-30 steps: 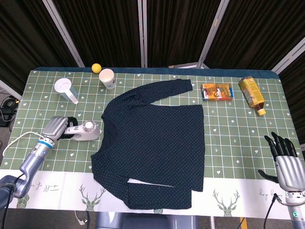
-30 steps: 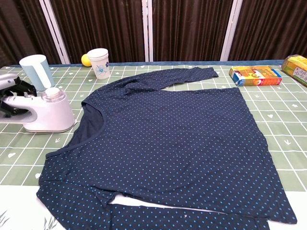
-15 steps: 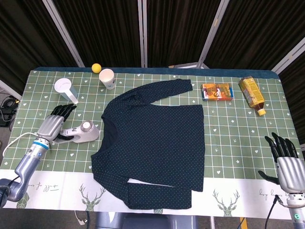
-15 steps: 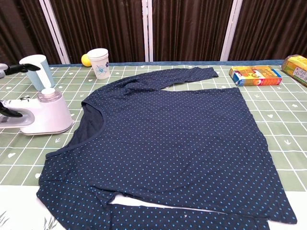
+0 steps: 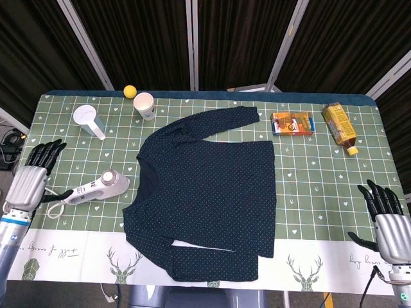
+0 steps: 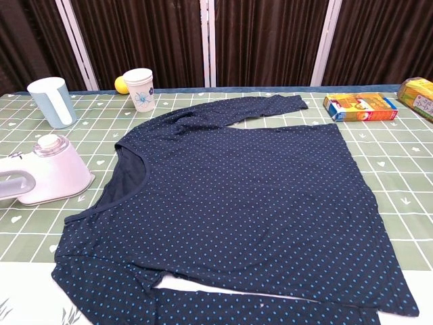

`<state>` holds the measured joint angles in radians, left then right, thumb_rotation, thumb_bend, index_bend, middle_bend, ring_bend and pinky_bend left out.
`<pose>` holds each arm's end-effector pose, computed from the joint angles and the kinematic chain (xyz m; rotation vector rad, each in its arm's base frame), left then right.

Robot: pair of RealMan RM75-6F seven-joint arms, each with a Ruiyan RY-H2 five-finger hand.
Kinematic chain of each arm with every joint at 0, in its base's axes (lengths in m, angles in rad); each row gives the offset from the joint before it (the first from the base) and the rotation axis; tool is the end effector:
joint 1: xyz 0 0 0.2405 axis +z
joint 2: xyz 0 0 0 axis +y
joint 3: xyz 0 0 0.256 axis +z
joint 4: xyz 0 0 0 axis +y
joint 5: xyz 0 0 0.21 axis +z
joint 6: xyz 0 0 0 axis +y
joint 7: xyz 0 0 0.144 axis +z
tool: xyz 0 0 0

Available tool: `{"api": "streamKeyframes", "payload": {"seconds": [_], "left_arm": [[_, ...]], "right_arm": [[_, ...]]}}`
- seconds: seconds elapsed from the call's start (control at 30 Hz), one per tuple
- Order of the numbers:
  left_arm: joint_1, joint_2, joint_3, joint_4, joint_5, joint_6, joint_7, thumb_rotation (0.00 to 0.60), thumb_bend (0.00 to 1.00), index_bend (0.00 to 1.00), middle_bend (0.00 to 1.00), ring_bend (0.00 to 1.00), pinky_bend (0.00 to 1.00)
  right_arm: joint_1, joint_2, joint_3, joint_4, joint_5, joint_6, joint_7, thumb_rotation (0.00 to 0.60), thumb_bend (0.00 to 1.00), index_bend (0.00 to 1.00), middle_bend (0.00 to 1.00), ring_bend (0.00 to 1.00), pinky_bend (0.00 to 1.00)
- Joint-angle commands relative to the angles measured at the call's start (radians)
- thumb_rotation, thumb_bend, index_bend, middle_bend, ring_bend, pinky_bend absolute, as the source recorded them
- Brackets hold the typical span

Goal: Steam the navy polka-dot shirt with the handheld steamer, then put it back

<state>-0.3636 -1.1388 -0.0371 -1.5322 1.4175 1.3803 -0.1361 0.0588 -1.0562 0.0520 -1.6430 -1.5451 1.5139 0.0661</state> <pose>-0.2809 0.2657 0.1509 -1.4976 -0.9075 -1.0564 -0.3061 -0.1731 0.1777 1.3806 -0.9035 0.9584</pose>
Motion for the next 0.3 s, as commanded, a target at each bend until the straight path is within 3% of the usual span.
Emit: {"api": "streamKeyframes", "payload": {"seconds": [0.03,0.3], "left_arm": [[0.103,0.093,0.031,-0.138,0.007,0.107,0.099,0.6,0.0,0.0,0.0,0.0,0.0],[0.222,0.141,0.069,-0.263,0.03,0.23,0.164,0.6,0.0,0.0,0.0,0.0,0.0]], "right_arm": [[-0.002,0.004,-0.002,0.0,-0.007,0.006,0.007,0.6,0.0,0.0,0.0,0.0,0.0],[-0.011,0.012,-0.005,-0.003,-0.018,0.024,0.019,0.6,0.0,0.0,0.0,0.0,0.0]]}}
